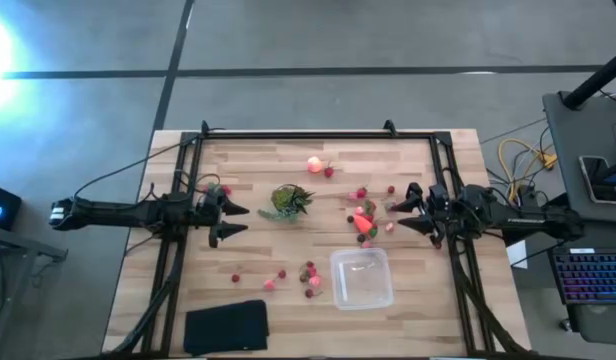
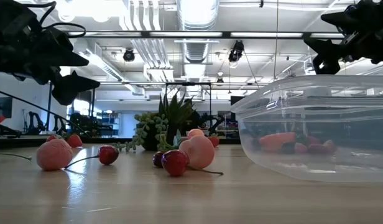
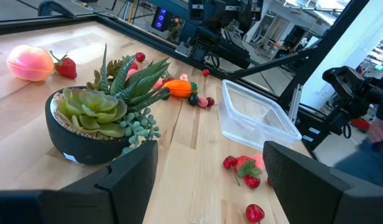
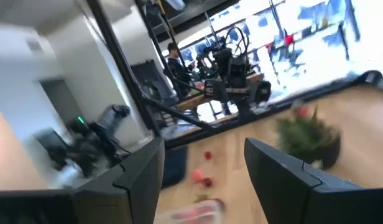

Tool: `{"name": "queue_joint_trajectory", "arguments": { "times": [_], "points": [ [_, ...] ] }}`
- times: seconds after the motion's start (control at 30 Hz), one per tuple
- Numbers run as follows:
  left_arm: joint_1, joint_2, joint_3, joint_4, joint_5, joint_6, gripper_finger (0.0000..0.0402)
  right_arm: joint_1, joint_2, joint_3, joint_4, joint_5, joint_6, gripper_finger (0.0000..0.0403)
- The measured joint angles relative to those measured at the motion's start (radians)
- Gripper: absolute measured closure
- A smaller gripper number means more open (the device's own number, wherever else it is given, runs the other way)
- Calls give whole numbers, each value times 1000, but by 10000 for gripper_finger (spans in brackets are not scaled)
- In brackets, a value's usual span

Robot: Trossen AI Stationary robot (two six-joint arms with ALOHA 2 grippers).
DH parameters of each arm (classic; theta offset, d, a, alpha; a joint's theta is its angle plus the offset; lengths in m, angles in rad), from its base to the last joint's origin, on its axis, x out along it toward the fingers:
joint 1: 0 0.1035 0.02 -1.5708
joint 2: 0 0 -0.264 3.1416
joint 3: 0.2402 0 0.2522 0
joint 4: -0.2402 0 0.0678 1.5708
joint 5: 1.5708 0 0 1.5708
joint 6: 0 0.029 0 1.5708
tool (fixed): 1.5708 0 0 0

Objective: Pick and placing Produce into tupperware
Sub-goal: Put the cherry into the bin

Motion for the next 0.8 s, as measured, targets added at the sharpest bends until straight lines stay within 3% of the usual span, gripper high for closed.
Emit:
{"name": "queue_joint_trajectory", "arguments": {
  "times": [0.13,0.27,0.47,0.6,0.8],
  "points": [
    [0,0,0,0,0,0,125,0,1,0,3,2,291,188],
    [0,0,0,0,0,0,125,0,1,0,59,97,616,188],
    [0,0,0,0,0,0,125,0,-1,0,98,430,878,188],
    [0,0,0,0,0,0,125,0,-1,0,100,537,882,188],
    [0,0,0,0,0,0,125,0,16,0,123,336,590,188]
  ]
}}
